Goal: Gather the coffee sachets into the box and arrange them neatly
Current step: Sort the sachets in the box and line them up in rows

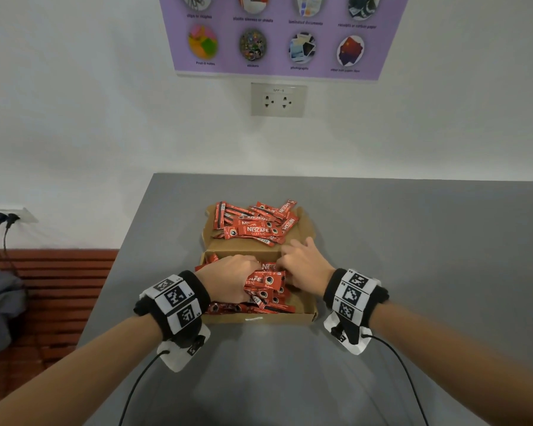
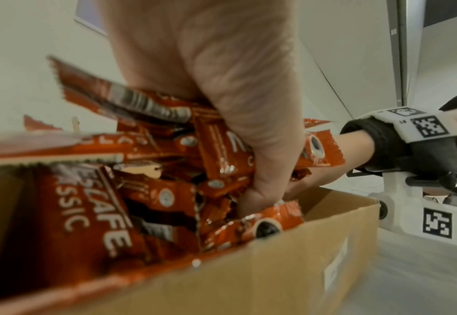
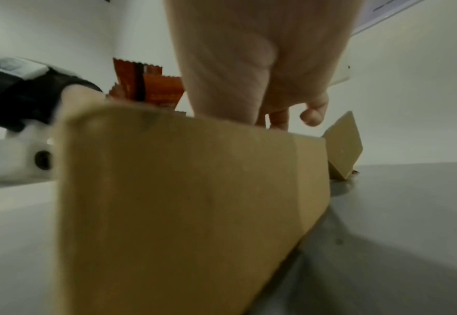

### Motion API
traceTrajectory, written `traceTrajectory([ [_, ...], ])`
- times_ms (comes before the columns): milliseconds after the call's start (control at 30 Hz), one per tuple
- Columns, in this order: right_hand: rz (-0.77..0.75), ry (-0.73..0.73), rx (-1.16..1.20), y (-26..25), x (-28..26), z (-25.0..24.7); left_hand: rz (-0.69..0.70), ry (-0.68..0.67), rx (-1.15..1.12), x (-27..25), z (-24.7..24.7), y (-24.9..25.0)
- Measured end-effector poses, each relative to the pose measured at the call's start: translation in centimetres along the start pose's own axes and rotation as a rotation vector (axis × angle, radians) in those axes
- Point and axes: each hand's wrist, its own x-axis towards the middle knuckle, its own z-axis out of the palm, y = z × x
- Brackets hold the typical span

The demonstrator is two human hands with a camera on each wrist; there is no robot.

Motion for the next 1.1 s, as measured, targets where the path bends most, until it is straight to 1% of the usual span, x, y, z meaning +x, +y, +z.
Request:
traceTrajectory([
  [167, 0.033, 0.002, 0.010, -0.4, 0.3, 0.0, 0.022, 0.012, -0.012, -0.2, 0.1, 0.1],
  [333, 0.042, -0.045, 0.001, -0.4, 0.1, -0.1, 0.019, -0.003, -0.012, -0.1, 0.1, 0.1],
  [500, 0.063, -0.043, 0.062, -0.8, 0.5, -0.1, 0.032, -0.020, 0.010, -0.3, 0.0, 0.1],
  [567, 0.080, -0.026, 0.113, -0.6, 0.4, -0.1, 0.034, -0.025, 0.014, -0.3, 0.0, 0.0],
  [733, 0.152, 0.103, 0.204, 0.6, -0.2, 0.0, 0.040, -0.026, 0.019, -0.4, 0.1, 0.0],
  [800, 0.160, 0.142, 0.196, 0.6, -0.4, 0.2, 0.037, -0.041, 0.026, -0.3, 0.0, 0.1],
  [867, 0.163, 0.148, 0.179, 0.5, -0.3, 0.4, 0.030, -0.050, 0.034, -0.2, 0.0, 0.1],
  [1000, 0.137, 0.101, 0.076, 0.4, 0.0, 0.6, 0.025, -0.052, 0.035, -0.2, 0.2, 0.0],
  [1100, 0.162, 0.084, 0.032, 0.4, 0.2, 0.6, 0.021, -0.048, 0.035, -0.1, 0.2, -0.1],
])
